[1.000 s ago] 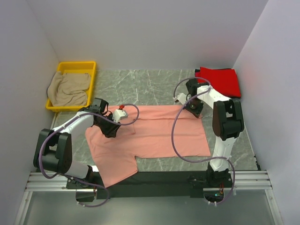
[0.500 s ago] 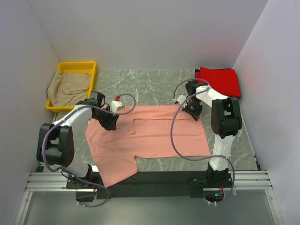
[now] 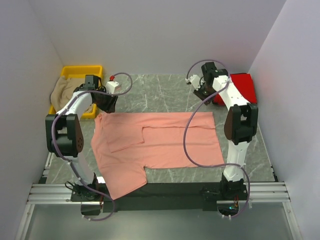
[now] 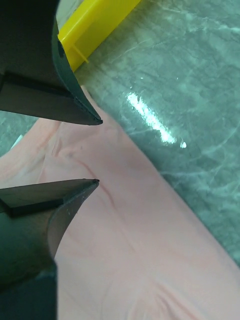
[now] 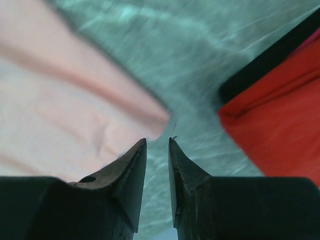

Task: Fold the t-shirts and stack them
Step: Fold the tshirt

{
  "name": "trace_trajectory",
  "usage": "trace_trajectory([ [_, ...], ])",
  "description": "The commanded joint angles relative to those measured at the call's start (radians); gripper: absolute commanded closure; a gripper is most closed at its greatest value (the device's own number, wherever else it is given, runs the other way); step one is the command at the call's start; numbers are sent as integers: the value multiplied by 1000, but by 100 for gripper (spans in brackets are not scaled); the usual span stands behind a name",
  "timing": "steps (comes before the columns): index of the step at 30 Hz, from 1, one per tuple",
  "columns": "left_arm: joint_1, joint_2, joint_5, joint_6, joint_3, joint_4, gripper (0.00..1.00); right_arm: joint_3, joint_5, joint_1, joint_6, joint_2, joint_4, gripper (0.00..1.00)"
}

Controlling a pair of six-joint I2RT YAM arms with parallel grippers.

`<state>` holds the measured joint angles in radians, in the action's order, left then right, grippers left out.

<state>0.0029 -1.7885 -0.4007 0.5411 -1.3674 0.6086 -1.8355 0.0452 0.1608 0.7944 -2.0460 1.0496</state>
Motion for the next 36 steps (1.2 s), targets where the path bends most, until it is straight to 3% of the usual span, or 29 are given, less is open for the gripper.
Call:
trace_trajectory([
  [1,21,-60,68,22,-50,-7,47,-80,-18,-1,-55,-109,-17,69],
  [10,48,-155,135,59,-81,-17,43,-2,-44,14,-23,-149,-62,61],
  [16,55,-184,149,82,-52,-20,45,105,-102,17,6,-140,-111,62],
  [17,54,-187,148,86,-48,-20,46,110,-103,17,8,-141,-115,64],
  [19,55,-198,146,91,-44,-20,52,105,-113,16,0,-154,-125,85],
  [21,57,-204,145,89,-48,-23,64,79,-134,16,-9,-167,-135,100],
  [25,65,-219,155,74,-78,-46,97,44,-185,16,-56,-175,-207,100],
  [32,77,-311,203,7,-231,-109,99,1,-312,19,-112,-210,-396,100],
  [36,75,-386,217,-13,-317,-118,99,-73,-355,19,-132,-285,-418,100],
])
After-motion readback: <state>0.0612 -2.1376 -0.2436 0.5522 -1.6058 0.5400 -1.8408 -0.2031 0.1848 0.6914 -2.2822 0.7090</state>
